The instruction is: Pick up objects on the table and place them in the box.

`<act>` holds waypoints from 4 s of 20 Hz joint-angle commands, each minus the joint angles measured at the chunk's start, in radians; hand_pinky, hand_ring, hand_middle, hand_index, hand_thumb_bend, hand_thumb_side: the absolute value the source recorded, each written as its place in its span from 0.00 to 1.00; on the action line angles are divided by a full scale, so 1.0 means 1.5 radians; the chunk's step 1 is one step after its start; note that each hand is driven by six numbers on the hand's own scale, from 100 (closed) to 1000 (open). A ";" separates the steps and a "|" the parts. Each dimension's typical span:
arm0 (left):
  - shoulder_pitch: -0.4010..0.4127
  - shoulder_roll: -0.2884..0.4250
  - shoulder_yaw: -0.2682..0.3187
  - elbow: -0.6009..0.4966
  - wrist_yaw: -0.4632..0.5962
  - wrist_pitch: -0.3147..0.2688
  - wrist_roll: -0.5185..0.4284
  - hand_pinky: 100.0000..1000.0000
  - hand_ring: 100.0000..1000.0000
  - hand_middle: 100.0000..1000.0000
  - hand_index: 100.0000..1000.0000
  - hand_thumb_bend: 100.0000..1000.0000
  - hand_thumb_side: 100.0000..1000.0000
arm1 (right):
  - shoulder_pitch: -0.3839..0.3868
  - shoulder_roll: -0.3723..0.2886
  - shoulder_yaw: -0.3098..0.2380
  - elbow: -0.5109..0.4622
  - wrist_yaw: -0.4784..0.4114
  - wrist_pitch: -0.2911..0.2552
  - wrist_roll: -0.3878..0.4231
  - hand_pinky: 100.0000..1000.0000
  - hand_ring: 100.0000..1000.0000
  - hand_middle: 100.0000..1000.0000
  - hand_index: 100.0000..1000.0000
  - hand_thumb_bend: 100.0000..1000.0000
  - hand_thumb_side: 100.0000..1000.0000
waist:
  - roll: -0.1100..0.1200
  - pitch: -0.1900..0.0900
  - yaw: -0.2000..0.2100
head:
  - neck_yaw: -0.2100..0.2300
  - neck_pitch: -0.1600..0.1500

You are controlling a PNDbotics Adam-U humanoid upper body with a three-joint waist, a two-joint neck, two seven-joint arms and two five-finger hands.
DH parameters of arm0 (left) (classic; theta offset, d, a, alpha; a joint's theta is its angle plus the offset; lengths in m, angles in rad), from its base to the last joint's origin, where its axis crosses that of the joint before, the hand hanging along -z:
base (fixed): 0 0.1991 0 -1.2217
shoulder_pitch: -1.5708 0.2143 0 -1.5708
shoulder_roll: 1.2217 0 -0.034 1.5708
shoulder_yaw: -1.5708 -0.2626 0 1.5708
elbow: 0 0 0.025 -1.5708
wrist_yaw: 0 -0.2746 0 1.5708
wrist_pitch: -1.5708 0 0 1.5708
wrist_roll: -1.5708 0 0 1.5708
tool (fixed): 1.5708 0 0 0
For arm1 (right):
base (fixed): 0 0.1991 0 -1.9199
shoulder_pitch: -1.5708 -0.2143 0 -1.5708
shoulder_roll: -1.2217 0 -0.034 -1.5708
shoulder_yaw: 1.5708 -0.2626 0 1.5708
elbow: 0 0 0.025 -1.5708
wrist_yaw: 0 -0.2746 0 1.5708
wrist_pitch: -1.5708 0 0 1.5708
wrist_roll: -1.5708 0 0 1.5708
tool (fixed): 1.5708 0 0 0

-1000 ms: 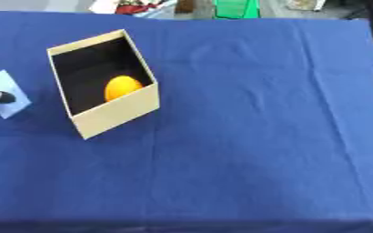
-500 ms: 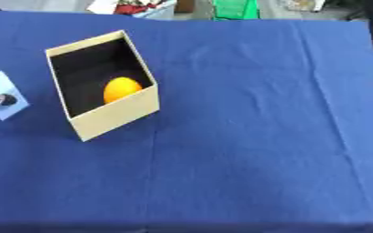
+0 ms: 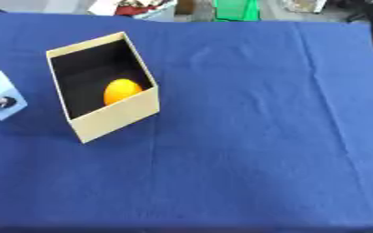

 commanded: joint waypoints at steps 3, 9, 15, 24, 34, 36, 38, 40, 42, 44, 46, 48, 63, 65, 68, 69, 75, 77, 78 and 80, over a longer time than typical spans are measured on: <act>-0.012 0.017 0.007 -0.022 0.010 0.002 0.013 0.62 0.75 0.56 0.76 0.20 0.44 | -0.005 -0.011 -0.011 -0.011 0.007 0.004 -0.001 0.97 1.00 0.76 0.93 0.00 0.86 | 0.002 -0.011 0.000 | -0.004 -0.003; -0.013 0.025 0.004 -0.063 -0.007 0.002 0.024 0.60 0.72 0.54 0.74 0.10 0.41 | -0.005 -0.011 -0.011 -0.011 0.008 0.006 -0.001 0.97 1.00 0.76 0.92 0.00 0.86 | 0.004 -0.013 0.001 | -0.009 0.001; -0.020 0.031 0.008 -0.095 -0.010 0.002 0.019 0.58 0.70 0.52 0.72 0.00 0.35 | -0.004 -0.011 -0.012 -0.011 0.009 0.008 -0.002 0.97 1.00 0.76 0.92 0.00 0.86 | 0.007 -0.015 0.002 | -0.012 0.002; -0.060 0.020 0.010 -0.163 -0.024 -0.001 0.036 0.55 0.68 0.51 0.71 0.00 0.39 | -0.005 -0.013 -0.013 -0.011 0.011 0.010 -0.003 0.97 1.00 0.76 0.92 0.00 0.86 | 0.009 -0.017 0.002 | -0.020 0.006; -0.118 -0.054 -0.008 -0.227 -0.004 0.002 0.065 0.51 0.66 0.49 0.70 0.00 0.45 | -0.014 -0.012 -0.010 -0.011 0.011 0.008 0.000 0.97 1.00 0.76 0.92 0.00 0.86 | 0.007 -0.012 -0.003 | -0.032 0.006; -0.125 -0.066 -0.012 -0.227 -0.001 0.003 0.067 0.50 0.66 0.49 0.70 0.00 0.46 | -0.015 -0.011 -0.010 -0.011 0.012 0.009 0.001 0.97 1.00 0.76 0.92 0.00 0.86 | 0.008 -0.011 -0.004 | -0.030 0.006; -0.130 -0.078 -0.015 -0.223 0.002 0.004 0.068 0.50 0.66 0.49 0.70 0.00 0.46 | -0.016 -0.011 -0.010 -0.011 0.012 0.009 0.001 0.97 1.00 0.76 0.92 0.00 0.86 | 0.008 -0.009 -0.005 | -0.029 0.005; -0.134 -0.088 -0.019 -0.217 0.003 0.005 0.067 0.49 0.66 0.50 0.70 0.01 0.47 | -0.017 -0.010 -0.010 -0.011 0.012 0.009 0.002 0.97 1.00 0.76 0.92 0.00 0.86 | 0.007 -0.008 -0.006 | -0.027 0.004; -0.137 -0.097 -0.024 -0.206 0.002 0.005 0.067 0.49 0.66 0.50 0.71 0.03 0.47 | -0.018 -0.009 -0.009 -0.011 0.013 0.009 0.003 0.97 1.00 0.76 0.92 0.00 0.86 | 0.007 -0.007 -0.008 | -0.023 0.003; -0.138 -0.104 -0.030 -0.194 0.002 0.004 0.067 0.49 0.66 0.50 0.71 0.05 0.48 | -0.020 -0.008 -0.009 -0.011 0.013 0.009 0.004 0.97 1.00 0.76 0.92 0.00 0.86 | 0.007 -0.005 -0.010 | -0.019 0.001; -0.138 -0.111 -0.037 -0.184 0.003 0.002 0.066 0.50 0.67 0.51 0.71 0.06 0.48 | -0.021 -0.007 -0.009 -0.011 0.014 0.010 0.005 0.97 1.00 0.76 0.92 0.00 0.86 | 0.007 -0.004 -0.011 | -0.018 0.000; -0.138 -0.117 -0.045 -0.173 0.004 -0.001 0.062 0.51 0.68 0.53 0.73 0.11 0.48 | -0.022 -0.006 -0.009 -0.011 0.014 0.010 0.006 0.97 1.00 0.76 0.92 0.00 0.86 | 0.007 -0.003 -0.012 | -0.015 -0.001; -0.133 -0.142 -0.069 -0.110 0.014 -0.023 0.006 0.63 0.84 0.76 0.86 0.56 0.54 | -0.030 -0.001 -0.008 -0.011 0.011 0.012 0.008 0.97 1.00 0.76 0.92 0.00 0.86 | 0.009 -0.001 -0.017 | -0.014 -0.002; -0.133 -0.142 -0.068 -0.107 -0.001 -0.028 0.004 0.65 0.86 0.78 0.88 0.68 0.55 | -0.031 -0.001 -0.008 -0.011 0.011 0.012 0.009 0.97 1.00 0.76 0.92 0.00 0.86 | 0.010 -0.001 -0.017 | -0.014 -0.002; -0.133 -0.141 -0.064 -0.108 -0.030 -0.037 0.006 0.66 0.87 0.80 0.90 0.77 0.57 | -0.030 -0.001 -0.008 -0.011 0.010 0.012 0.009 0.97 1.00 0.76 0.92 0.00 0.86 | 0.010 -0.002 -0.016 | -0.016 -0.002; -0.134 -0.141 -0.061 -0.111 -0.037 -0.040 0.007 0.65 0.88 0.81 0.90 0.81 0.58 | -0.030 -0.001 -0.008 -0.011 0.010 0.012 0.009 0.97 1.00 0.76 0.92 0.00 0.86 | 0.010 -0.002 -0.016 | -0.016 -0.001; -0.135 -0.138 -0.039 -0.152 -0.041 -0.045 0.026 0.62 0.87 0.78 0.88 0.72 0.58 | -0.029 -0.003 -0.009 -0.011 0.009 0.011 0.008 0.97 1.00 0.76 0.92 0.00 0.85 | 0.009 -0.006 -0.013 | -0.017 0.001; -0.134 -0.133 -0.030 -0.177 -0.032 -0.043 0.035 0.61 0.86 0.78 0.88 0.68 0.60 | -0.028 -0.004 -0.010 -0.011 0.009 0.011 0.007 0.97 1.00 0.76 0.92 0.00 0.85 | 0.009 -0.007 -0.011 | -0.018 0.002; -0.132 -0.131 -0.025 -0.192 -0.027 -0.041 0.039 0.61 0.86 0.78 0.88 0.68 0.60 | -0.027 -0.004 -0.010 -0.011 0.009 0.011 0.007 0.97 1.00 0.76 0.92 0.00 0.85 | 0.009 -0.008 -0.010 | -0.019 0.003; -0.129 -0.126 -0.012 -0.220 -0.016 -0.035 0.046 0.59 0.85 0.77 0.88 0.65 0.61 | -0.027 -0.004 -0.011 -0.011 0.009 0.011 0.007 0.97 1.00 0.76 0.92 0.00 0.85 | 0.009 -0.009 -0.008 | -0.020 0.003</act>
